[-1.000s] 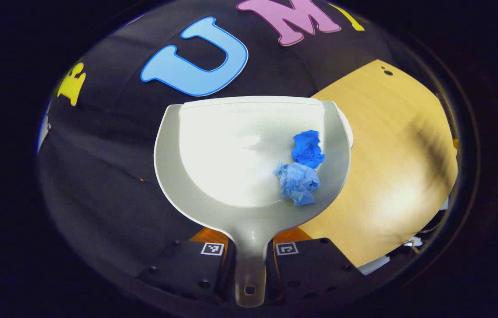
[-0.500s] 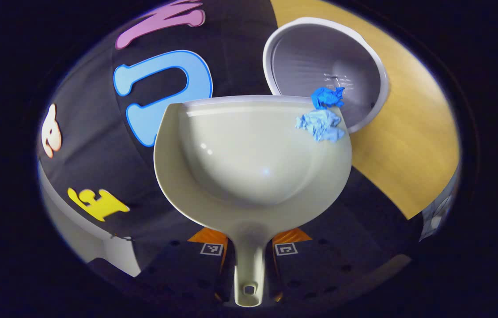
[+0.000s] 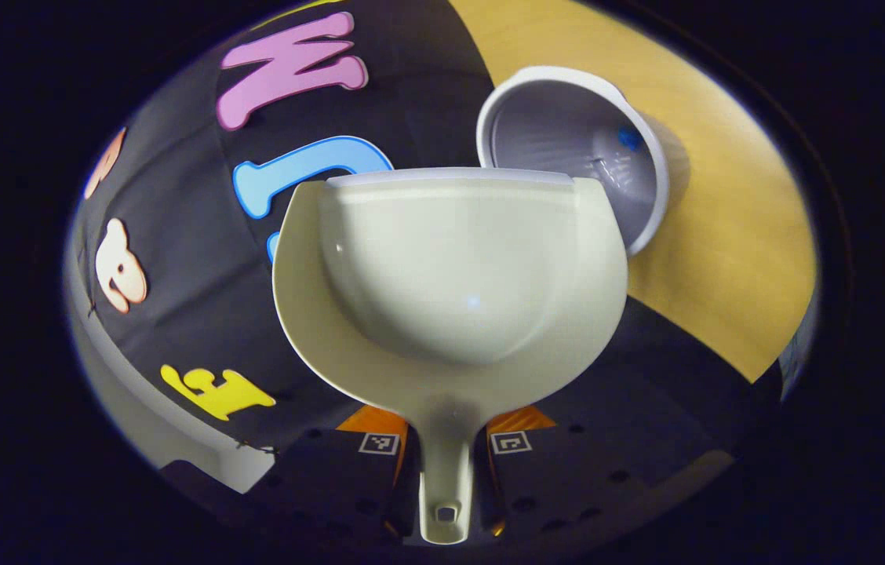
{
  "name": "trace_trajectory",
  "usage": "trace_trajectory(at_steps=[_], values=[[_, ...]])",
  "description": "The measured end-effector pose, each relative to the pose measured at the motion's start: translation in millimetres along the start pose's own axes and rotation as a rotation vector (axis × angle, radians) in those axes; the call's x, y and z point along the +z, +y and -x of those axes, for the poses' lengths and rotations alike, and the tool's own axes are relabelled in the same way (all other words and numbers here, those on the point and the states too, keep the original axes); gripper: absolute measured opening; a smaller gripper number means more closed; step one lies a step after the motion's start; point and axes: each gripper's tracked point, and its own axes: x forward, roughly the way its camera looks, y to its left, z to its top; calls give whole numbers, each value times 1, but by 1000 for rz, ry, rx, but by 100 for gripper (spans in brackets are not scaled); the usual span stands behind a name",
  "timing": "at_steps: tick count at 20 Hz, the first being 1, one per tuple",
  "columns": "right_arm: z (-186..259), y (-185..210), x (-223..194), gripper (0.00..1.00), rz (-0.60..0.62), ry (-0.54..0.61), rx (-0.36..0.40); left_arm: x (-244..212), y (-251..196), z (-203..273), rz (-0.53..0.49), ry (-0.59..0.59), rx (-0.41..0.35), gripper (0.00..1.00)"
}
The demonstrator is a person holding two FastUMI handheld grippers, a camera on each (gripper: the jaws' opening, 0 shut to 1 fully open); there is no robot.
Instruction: Pick up the small broom and dustpan from the desktop, sweep the trash into the dustpan with the broom, and then empty the trash into the garbage bin.
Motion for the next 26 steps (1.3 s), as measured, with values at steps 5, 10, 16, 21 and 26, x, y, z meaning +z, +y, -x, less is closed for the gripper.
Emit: trace_trajectory(at_steps=[5, 10, 16, 21, 26], values=[[10, 11, 18, 23, -14, -21, 9, 51, -33, 54, 559, -189, -356, 26], [15, 19, 44, 23, -44, -54, -4, 175, -101, 175, 988, -437, -885, 26], [-15, 5, 45, 23, -78, 45, -93, 249, -263, 255, 1164, -107, -1486, 27], [-54, -5, 3, 23, -75, 190, -162, 255, -324, 270, 1040, 130, -1524, 27], [-89, -10, -52, 23, -83, 370, -222, 250, -319, 250, 1058, 252, -1446, 27]])
